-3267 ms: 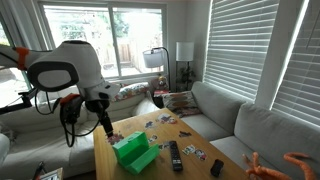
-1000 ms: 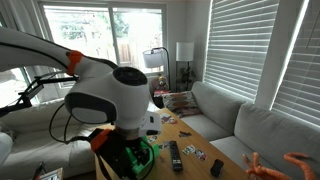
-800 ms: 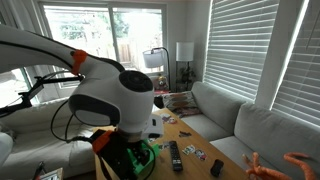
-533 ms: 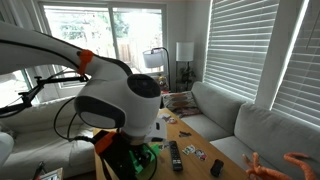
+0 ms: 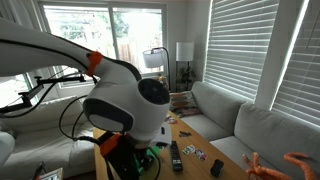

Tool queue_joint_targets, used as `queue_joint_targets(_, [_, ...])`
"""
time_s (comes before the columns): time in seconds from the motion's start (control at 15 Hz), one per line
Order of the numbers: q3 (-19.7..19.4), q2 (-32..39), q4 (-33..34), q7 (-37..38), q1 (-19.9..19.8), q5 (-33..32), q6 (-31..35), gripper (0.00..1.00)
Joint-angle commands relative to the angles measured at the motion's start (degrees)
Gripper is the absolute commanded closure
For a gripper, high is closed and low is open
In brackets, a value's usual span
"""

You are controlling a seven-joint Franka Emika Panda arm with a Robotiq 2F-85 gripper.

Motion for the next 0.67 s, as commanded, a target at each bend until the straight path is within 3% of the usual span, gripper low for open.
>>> queue_joint_targets(0.0, [1.69, 2.05, 2.25, 0.33, -1.63, 2.48, -3.21, 0.00])
queue_joint_targets(0.6, [3.24, 1.62, 2.96, 0.95, -2.06, 2.72, -4.32, 0.00])
